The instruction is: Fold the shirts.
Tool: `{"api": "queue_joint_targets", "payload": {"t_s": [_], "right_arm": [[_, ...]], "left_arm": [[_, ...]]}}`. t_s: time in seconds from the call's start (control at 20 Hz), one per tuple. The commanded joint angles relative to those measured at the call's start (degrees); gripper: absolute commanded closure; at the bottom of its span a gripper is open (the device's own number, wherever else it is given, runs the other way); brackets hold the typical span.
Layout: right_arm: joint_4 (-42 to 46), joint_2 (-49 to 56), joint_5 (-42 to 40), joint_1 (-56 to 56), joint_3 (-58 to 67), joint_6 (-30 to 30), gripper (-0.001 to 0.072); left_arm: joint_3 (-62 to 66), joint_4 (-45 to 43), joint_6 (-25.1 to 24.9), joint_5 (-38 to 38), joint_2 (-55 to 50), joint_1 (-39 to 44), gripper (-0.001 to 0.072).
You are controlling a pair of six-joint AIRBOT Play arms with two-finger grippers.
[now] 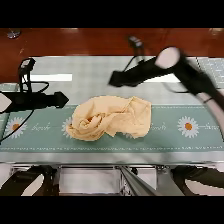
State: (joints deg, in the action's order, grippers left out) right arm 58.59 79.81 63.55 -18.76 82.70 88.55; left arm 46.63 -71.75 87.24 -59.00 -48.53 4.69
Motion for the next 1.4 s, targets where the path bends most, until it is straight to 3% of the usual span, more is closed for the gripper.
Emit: {"api": "queue_joint_targets", "payload": {"t_s": [0.0, 0.1, 0.2, 0.3, 0.4, 0.55, 0.7, 0.9, 0.95, 1.0, 1.05, 1.35], "right_arm": [[14.45, -10.91, 15.04, 20.28, -3.41, 0.02, 0.0095], [17.73, -19.39, 15.06, 32.00, -14.91, -0.52, 0.0095], [10.93, -27.28, 10.97, 41.18, -30.16, 0.44, 0.0096], [1.66, -32.68, 7.91, 44.04, -43.54, -2.03, 0.0096], [-3.89, -33.77, 7.61, 41.81, -52.00, -4.63, 0.0096], [-3.48, -31.87, 5.18, 34.97, -56.89, -5.44, 0.0096], [-4.61, -28.89, 0.00, 29.90, -56.94, -4.57, 0.0096], [-9.53, -22.32, -4.04, 22.60, -56.92, -4.37, 0.0096], [-10.21, -20.70, -4.79, 20.50, -56.92, -4.35, 0.0096], [-11.19, -19.39, -5.16, 18.93, -56.81, -4.37, 0.0096], [-12.72, -18.14, -5.66, 17.64, -56.52, -4.39, 0.0096], [-21.99, -10.78, -10.73, 10.67, -54.34, -5.40, 0.0122]], "left_arm": [[-1.92, -1.33, -0.17, -10.54, -0.09, -5.60, 0.0005], [-8.17, 2.56, -0.20, -13.27, -0.09, -7.78, 0.0005], [-17.16, 10.47, -2.14, -11.50, -0.17, -7.82, 0.0005], [-25.42, 21.05, -8.09, -11.06, -0.31, -7.28, 0.0004], [-30.32, 26.58, -10.32, -9.73, -0.31, -6.80, 0.0004], [-32.96, 31.76, -14.34, -2.62, -0.31, -6.67, 0.0004], [-34.12, 38.40, -16.81, 6.82, -0.33, -3.78, 0.0005], [-34.07, 44.57, -18.27, 23.10, -0.33, 5.95, 0.0006], [-33.75, 45.24, -18.53, 24.35, -0.33, 7.98, 0.0032], [-33.14, 45.22, -20.31, 23.85, -0.33, 9.20, 0.0311], [-32.44, 45.27, -22.16, 22.75, -0.33, 9.77, 0.0675], [-27.91, 45.22, -22.29, 21.97, -0.33, 9.86, 0.0683]]}}
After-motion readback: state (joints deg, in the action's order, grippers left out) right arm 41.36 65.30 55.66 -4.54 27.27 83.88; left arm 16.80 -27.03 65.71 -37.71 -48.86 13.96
